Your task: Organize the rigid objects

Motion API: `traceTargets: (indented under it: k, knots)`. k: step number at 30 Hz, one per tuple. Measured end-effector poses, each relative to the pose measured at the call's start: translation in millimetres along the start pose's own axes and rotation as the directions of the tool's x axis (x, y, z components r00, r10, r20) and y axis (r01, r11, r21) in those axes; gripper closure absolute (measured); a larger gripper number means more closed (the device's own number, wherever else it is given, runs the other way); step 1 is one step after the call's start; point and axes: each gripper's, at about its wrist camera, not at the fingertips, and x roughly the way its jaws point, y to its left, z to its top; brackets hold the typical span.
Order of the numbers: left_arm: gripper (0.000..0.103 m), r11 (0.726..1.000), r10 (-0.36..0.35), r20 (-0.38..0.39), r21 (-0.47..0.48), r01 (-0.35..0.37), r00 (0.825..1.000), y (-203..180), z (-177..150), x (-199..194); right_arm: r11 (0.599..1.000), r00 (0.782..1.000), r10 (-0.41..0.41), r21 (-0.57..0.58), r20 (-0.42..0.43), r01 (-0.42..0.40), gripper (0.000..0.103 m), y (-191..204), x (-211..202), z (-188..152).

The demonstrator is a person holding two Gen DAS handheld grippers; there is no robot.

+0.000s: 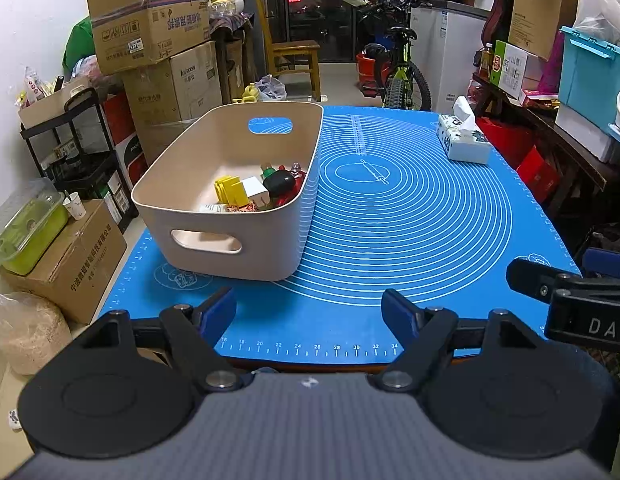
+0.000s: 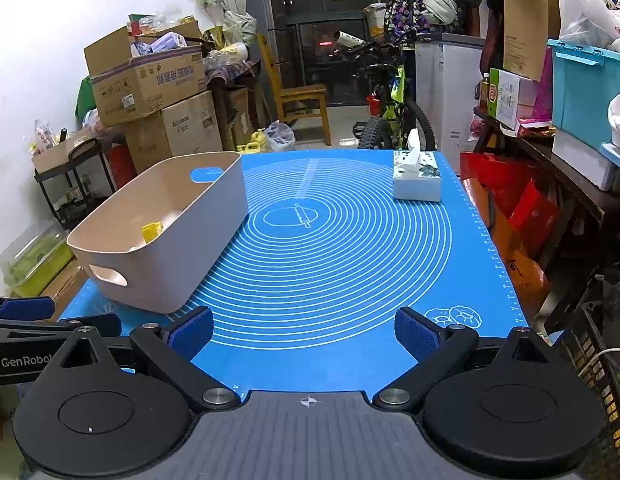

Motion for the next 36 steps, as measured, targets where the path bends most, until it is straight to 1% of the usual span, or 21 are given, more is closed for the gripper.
traceTargets:
  k: [36]
  knots:
    - [0.023, 1.000, 0.003, 0.007, 0.000, -0.003, 1.000, 0.9, 0.7, -0.9, 1.000, 1.000, -0.004, -0.004, -0.004, 0.004, 0.006, -4.3, -0.2, -1.3]
